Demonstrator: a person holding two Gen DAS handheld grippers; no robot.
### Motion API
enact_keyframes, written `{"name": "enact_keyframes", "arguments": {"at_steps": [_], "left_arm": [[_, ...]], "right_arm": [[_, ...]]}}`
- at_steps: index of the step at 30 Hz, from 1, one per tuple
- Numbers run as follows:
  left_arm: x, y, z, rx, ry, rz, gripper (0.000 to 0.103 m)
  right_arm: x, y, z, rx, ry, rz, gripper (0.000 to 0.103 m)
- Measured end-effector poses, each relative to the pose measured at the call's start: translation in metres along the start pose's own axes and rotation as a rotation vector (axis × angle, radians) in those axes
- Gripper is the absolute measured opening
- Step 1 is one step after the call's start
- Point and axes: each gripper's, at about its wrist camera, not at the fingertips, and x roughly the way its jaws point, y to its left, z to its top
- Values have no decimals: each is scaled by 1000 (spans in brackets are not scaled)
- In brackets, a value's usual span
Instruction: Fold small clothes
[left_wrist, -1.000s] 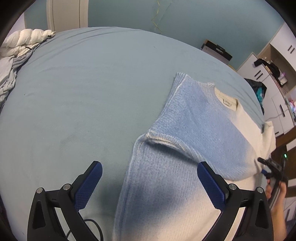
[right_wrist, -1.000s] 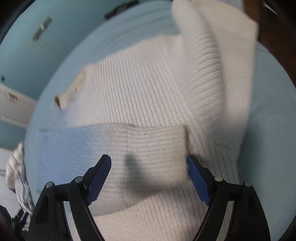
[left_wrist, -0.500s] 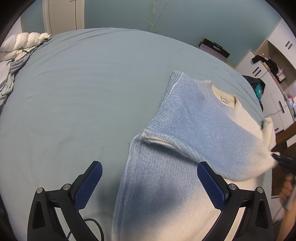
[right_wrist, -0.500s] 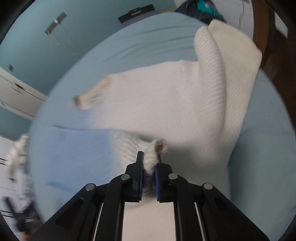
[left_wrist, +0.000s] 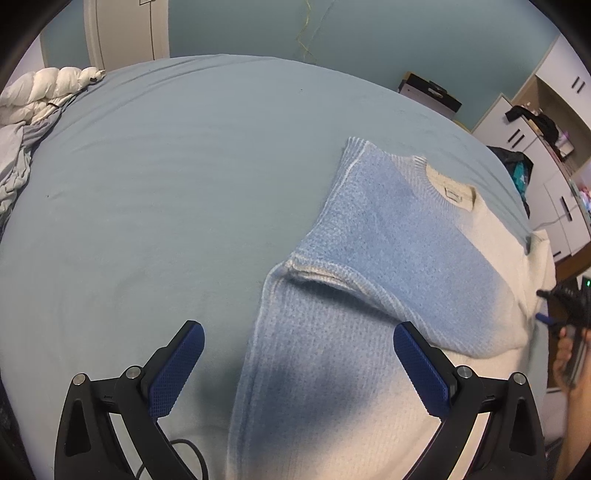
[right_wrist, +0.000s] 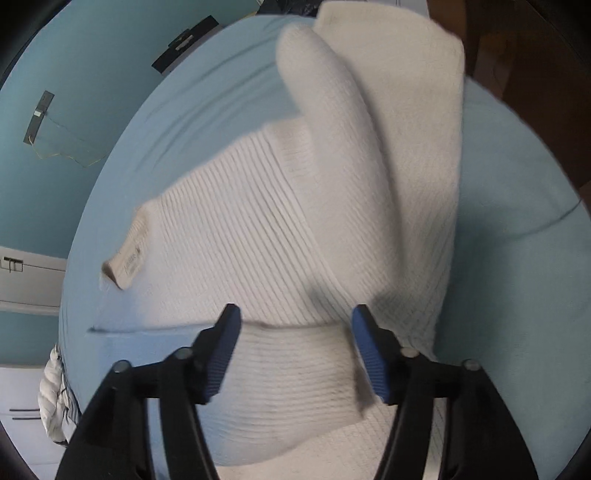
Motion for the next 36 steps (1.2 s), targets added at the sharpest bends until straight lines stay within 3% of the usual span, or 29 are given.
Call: {"name": "enact_keyframes", "arguments": {"at_steps": [3, 8, 12, 14, 17, 22, 24, 26, 29, 30, 31, 33, 34, 35, 36], "left_arm": [[1, -2, 2, 4, -2, -2, 103], [3, -9, 1, 28, 1, -6, 103], [5, -11, -1, 33, 8, -2, 103], [5, -12, 0, 32, 8, 3, 103], [5, -13, -1, 45, 3, 25, 103], [-1, -4, 3, 38, -28, 63, 103], [-3, 2, 5, 26, -33, 69, 103], [-3, 7, 7, 18, -34, 79, 103], [-2, 14, 9, 6, -39, 111, 103], [0, 15, 10, 6, -42, 128, 103], [1, 15, 10, 9, -44, 143, 103], [10, 13, 13, 37, -47, 190, 103], [15, 10, 14, 53, -48, 213, 103], [24, 4, 16, 82, -49, 250, 103], [32, 0, 19, 105, -50, 272, 103]], "right_arm": [[21, -10, -39, -95, 52, 109, 60], [51, -26, -92, -148, 71, 104, 60], [62, -19, -106, -226, -25, 55, 59], [73, 3, -108, -283, -31, 1, 28], [71, 23, -108, -267, -34, -70, 2], [15, 18, -123, -207, -180, 91, 2], [12, 6, -127, -199, -207, 45, 2], [28, -3, -121, -205, -208, -70, 2], [82, -22, -118, -147, -98, -260, 8], [88, -29, -122, -93, -108, -336, 8], [84, -27, -127, -86, -146, -339, 10], [65, -13, -154, -112, -237, -296, 38], [58, -8, -167, -99, -264, -274, 77], [50, -3, -187, -60, -302, -225, 100], [39, -9, -202, -36, -331, -170, 102]]}}
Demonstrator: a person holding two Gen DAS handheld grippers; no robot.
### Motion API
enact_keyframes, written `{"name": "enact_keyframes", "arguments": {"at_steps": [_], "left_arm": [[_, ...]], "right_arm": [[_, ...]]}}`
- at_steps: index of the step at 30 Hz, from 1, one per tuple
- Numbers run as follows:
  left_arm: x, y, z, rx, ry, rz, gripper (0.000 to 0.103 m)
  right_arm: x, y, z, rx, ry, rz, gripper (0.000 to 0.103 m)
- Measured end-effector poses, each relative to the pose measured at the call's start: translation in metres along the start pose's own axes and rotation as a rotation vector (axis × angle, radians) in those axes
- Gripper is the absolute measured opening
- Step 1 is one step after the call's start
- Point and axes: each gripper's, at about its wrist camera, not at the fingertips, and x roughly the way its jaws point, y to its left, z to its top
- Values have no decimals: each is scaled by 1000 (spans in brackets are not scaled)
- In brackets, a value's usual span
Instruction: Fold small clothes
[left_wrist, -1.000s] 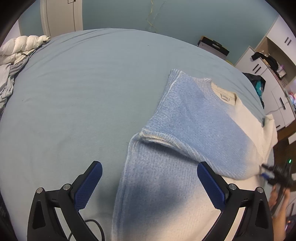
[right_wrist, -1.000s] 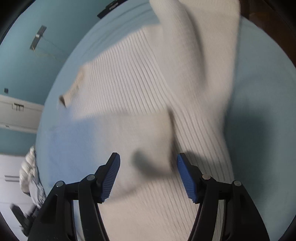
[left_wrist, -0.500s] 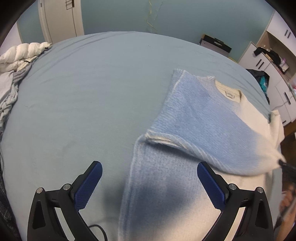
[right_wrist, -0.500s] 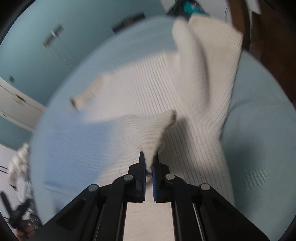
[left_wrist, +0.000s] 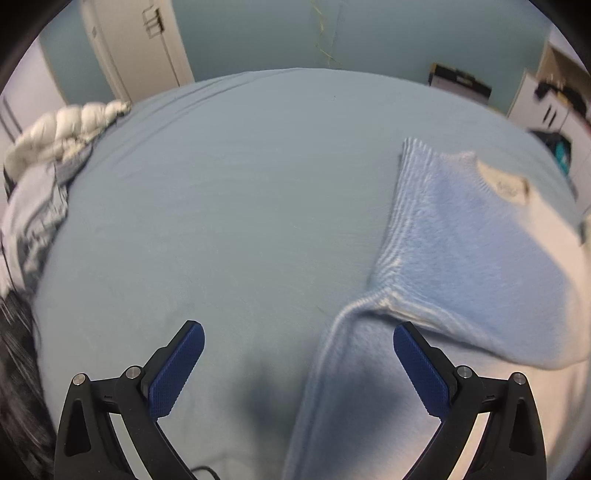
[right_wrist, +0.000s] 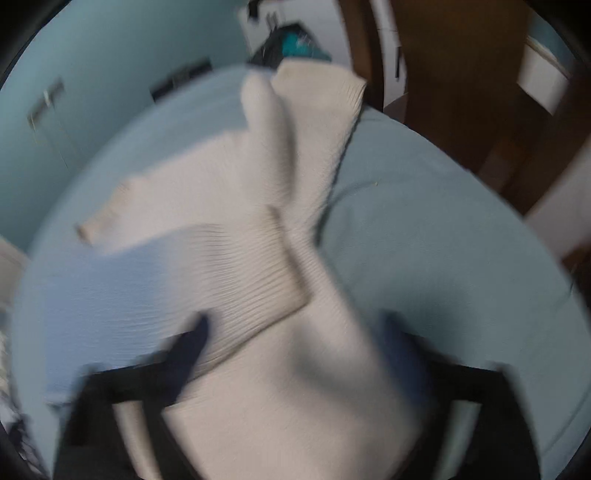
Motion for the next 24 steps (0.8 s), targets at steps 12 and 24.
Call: {"name": "enact_keyframes", "arguments": {"at_steps": [12, 24], "left_arm": [[92, -78, -9, 309, -1, 203, 103], [-1, -94, -24, 318, -121, 126, 103]], "right_arm": [[81, 20, -43, -121, 102, 127, 102], [125, -35, 9, 145, 66, 227, 101]]}}
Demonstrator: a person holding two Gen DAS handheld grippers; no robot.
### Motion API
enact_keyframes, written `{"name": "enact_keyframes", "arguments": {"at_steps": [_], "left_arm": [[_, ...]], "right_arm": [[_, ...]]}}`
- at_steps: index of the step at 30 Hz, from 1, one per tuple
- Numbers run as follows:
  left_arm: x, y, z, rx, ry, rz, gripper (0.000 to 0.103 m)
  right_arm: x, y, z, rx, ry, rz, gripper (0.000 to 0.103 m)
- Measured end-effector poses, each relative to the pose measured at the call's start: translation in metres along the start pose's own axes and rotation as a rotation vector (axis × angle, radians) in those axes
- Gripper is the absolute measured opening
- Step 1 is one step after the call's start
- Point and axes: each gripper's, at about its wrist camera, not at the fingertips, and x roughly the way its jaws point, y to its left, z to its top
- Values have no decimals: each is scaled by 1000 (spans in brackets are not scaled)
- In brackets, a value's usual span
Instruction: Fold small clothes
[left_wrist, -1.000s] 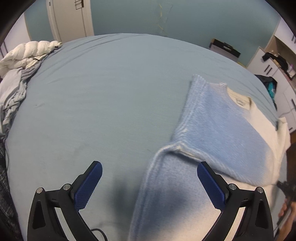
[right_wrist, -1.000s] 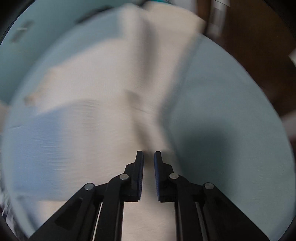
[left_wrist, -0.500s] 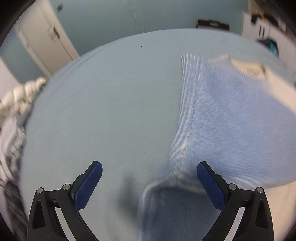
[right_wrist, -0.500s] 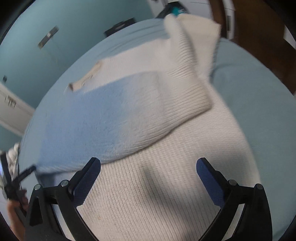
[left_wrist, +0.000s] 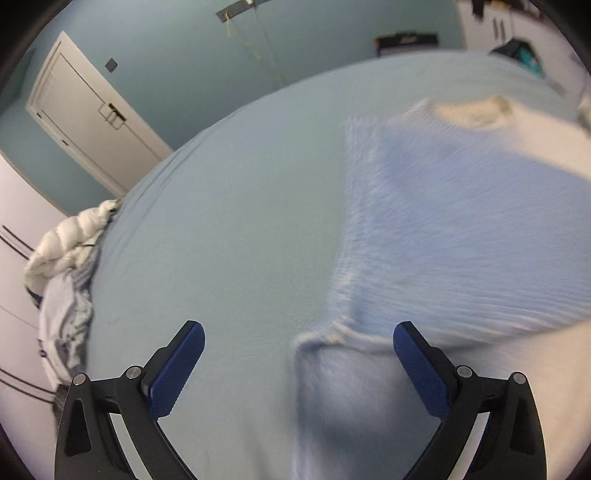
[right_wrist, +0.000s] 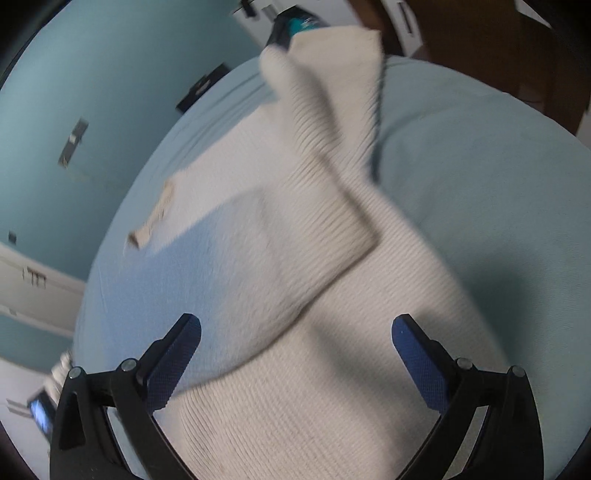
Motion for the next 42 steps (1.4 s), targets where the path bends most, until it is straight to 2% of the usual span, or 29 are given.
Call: {"name": "enact_keyframes", "arguments": {"at_steps": [3, 7, 8, 11, 14, 17, 18, 19, 22, 25, 26, 28, 30, 31, 32, 33, 34, 35, 38, 40, 42], "left_arm": [[-30, 2, -12, -32, 24, -174, 103], [-50, 2, -43, -66, 84, -327, 103], [-50, -2, -49, -65, 103, -337, 103], [-43, -5, -54, -68, 136, -349, 103], [-42, -3, -46, -84, 117, -338, 103], [-44, 2, -43, -98, 90, -339, 103], [-41, 4, -42, -111, 93, -341, 103], [-41, 5, -40, -121, 104, -349, 103], [-31, 9, -39, -148, 152, -401, 103], [-22, 9, -40, -186, 223, -500, 103], [-21, 8, -40, -193, 231, -520, 103], [-23, 5, -39, -181, 222, -515, 103], [-29, 0, -37, -147, 195, -481, 103], [-32, -1, -37, -134, 184, -471, 103], [-36, -4, -36, -119, 170, -459, 103], [-39, -4, -36, -113, 163, -454, 103], [-42, -4, -36, -108, 156, -452, 103], [-45, -4, -35, -103, 148, -452, 103], [-51, -1, -34, -100, 124, -450, 103], [-53, 3, -33, -108, 110, -435, 103], [-52, 7, -34, -121, 104, -416, 103]], "right_arm": [[-2, -13, 17, 34, -45, 0, 101], [11, -34, 43, 63, -58, 0, 99], [15, -43, 50, 58, -51, -7, 95], [35, -51, 73, 57, -16, -32, 94], [63, -68, 120, 110, -1, -52, 94], [109, -84, 168, 182, 20, -103, 94], [98, -94, 180, 183, 28, -118, 94], [114, -98, 196, 179, 38, -147, 94], [131, -99, 232, 153, 7, -189, 94], [159, -90, 256, 116, 35, -220, 94], [158, -80, 257, 81, 52, -263, 94], [184, -64, 262, -42, 78, -386, 93], [188, -56, 258, -108, 51, -392, 70], [191, -53, 260, -131, 39, -350, 48], [191, -52, 261, -140, 34, -339, 32], [193, -51, 262, -154, 31, -326, 25], [195, -52, 262, -178, 22, -331, 13], [190, -54, 262, -196, 8, -326, 6], [161, -55, 256, -187, -81, -289, 5], [137, -59, 253, -121, -151, -191, 5], [117, -50, 234, -130, -186, -106, 5]]}}
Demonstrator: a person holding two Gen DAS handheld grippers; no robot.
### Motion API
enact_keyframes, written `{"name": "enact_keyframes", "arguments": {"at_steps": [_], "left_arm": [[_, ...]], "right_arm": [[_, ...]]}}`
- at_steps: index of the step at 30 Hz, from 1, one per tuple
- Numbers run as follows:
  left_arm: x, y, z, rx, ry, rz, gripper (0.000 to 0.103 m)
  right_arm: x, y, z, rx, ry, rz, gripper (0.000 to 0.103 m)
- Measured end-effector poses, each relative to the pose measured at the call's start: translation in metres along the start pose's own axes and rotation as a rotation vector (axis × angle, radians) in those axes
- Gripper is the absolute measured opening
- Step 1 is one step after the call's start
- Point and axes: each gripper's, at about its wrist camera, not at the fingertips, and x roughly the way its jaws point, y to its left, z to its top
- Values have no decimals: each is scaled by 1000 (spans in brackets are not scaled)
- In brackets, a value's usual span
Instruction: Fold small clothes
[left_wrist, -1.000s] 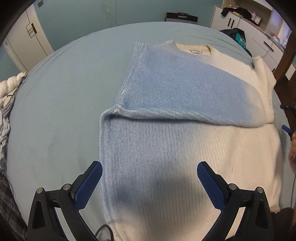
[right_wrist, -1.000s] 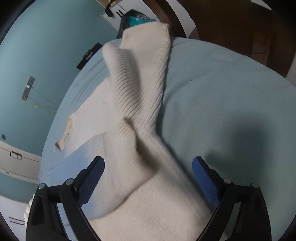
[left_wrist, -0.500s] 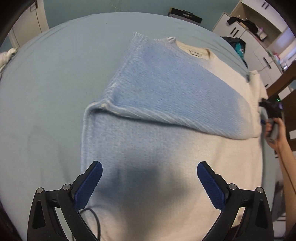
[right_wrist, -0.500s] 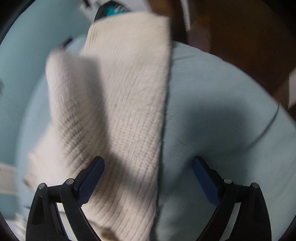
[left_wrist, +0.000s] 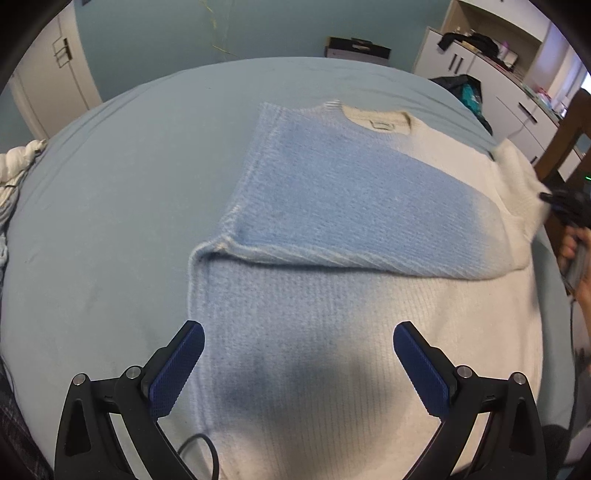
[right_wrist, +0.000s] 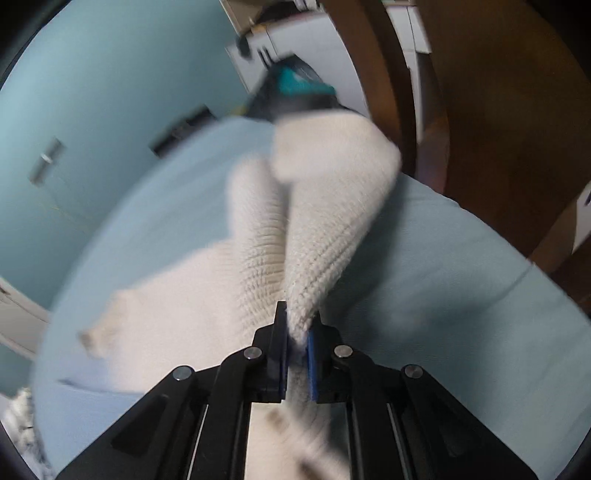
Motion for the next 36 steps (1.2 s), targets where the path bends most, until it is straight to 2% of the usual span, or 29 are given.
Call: {"name": "enact_keyframes", "arguments": {"at_steps": [2, 3, 4, 6, 7, 8, 11, 12, 13, 14, 15, 17, 20, 21, 23, 24, 27, 28, 29, 32, 33, 35, 36], "left_arm": [[1, 3, -1, -8, 3, 2, 103], [2, 5, -1, -11, 7, 2, 103], [2, 6, -1, -15, 10, 0, 103], [1, 8, -2, -25, 11, -1, 103], [1, 8, -2, -27, 9, 1, 103], [0, 8, -3, -27, 8, 4, 103], [-3, 8, -5, -21, 3, 6, 103], [-3, 7, -5, -20, 1, 3, 103], [-4, 7, -5, -18, -1, -2, 103], [-6, 5, -4, -12, -5, -8, 103], [-6, 3, -4, -7, -8, -8, 103], [-6, 0, -2, 5, -14, -5, 103], [-4, -5, 0, 28, -14, 12, 103], [-2, -6, 0, 34, -11, 19, 103], [2, -7, 0, 43, -6, 35, 103], [3, -6, 1, 44, -4, 43, 103], [7, -4, 6, 40, -7, 58, 103], [8, -3, 8, 35, -6, 58, 103], [9, -1, 10, 24, -4, 55, 103], [10, 2, 13, 7, -6, 36, 103], [10, 2, 13, 9, -4, 37, 103], [11, 1, 12, 13, 1, 38, 103], [11, 1, 11, 14, 1, 34, 103]], "right_arm": [[-38, 12, -31, -74, -16, 65, 5], [-52, 21, -42, -113, 2, 108, 5], [-60, 23, -54, -124, 48, 164, 11], [-52, 17, -74, -110, 177, 265, 36], [-52, 9, -86, -98, 225, 301, 66], [-57, -1, -92, -78, 231, 313, 78], [-69, -51, -87, 20, 146, 293, 78], [-64, -77, -76, 63, 116, 270, 78], [-68, -91, -71, 91, 96, 238, 78], [-65, -86, -55, 117, 81, 196, 78], [-49, -106, -37, 144, 68, 134, 78], [-22, -127, -10, 165, 81, 78, 78], [22, -127, 20, 117, 91, -8, 78], [18, -117, 27, 96, 96, -30, 78], [50, -108, 58, 49, 120, -91, 78], [10, -98, 60, 43, 125, -112, 78], [46, -95, 72, 48, 155, -180, 76], [45, -92, 75, 48, 159, -175, 54], [53, -85, 76, 18, 164, -177, 19], [48, -45, 85, -184, 122, -332, 11], [22, -31, 89, -223, 90, -358, 11], [-1, 1, 107, -304, -48, -388, 11], [-29, 24, 118, -344, -146, -396, 11]]}}
